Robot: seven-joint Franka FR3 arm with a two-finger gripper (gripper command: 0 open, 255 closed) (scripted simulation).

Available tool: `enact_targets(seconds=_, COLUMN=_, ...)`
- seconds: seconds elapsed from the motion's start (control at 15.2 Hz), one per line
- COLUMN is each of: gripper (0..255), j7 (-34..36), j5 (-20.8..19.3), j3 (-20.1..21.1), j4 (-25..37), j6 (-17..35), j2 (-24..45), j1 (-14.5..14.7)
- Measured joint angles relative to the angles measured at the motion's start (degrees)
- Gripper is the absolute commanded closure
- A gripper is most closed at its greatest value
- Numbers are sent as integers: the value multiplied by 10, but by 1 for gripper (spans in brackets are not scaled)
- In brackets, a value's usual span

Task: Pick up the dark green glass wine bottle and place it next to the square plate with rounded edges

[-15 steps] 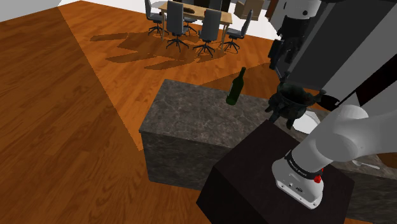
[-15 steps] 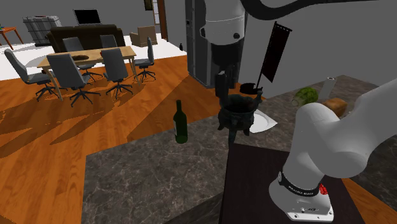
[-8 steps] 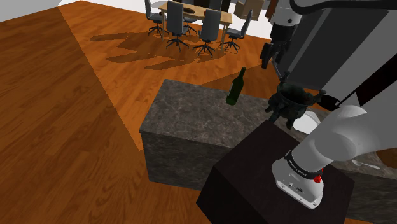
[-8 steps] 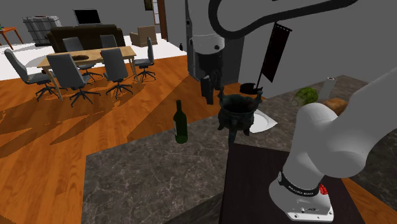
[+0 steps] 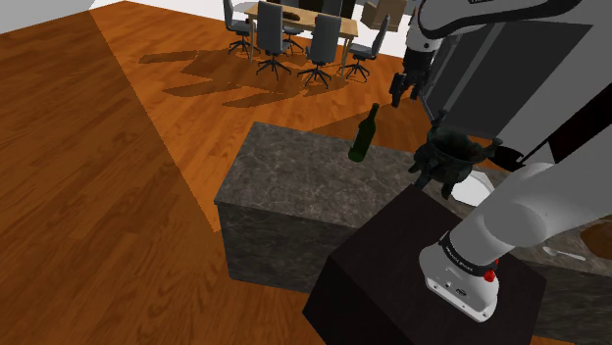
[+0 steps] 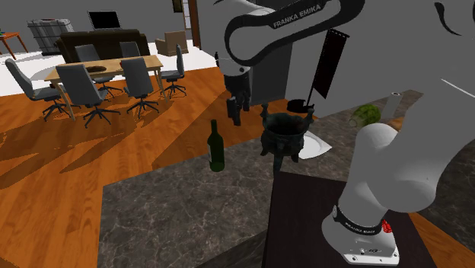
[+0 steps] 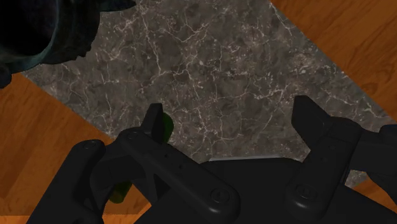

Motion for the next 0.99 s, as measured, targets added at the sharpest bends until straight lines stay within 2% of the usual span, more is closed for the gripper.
enact_targets(seconds=0.4, gripper=0, j7=-59, j5=16, j3=-40, j4=66, j6=64, j2=123, j1=-10)
enact_targets(seconds=0.99, gripper=0, j7=-159, j5=83, j3=-71, j4=215, j6=116, j2=322, j1=-45)
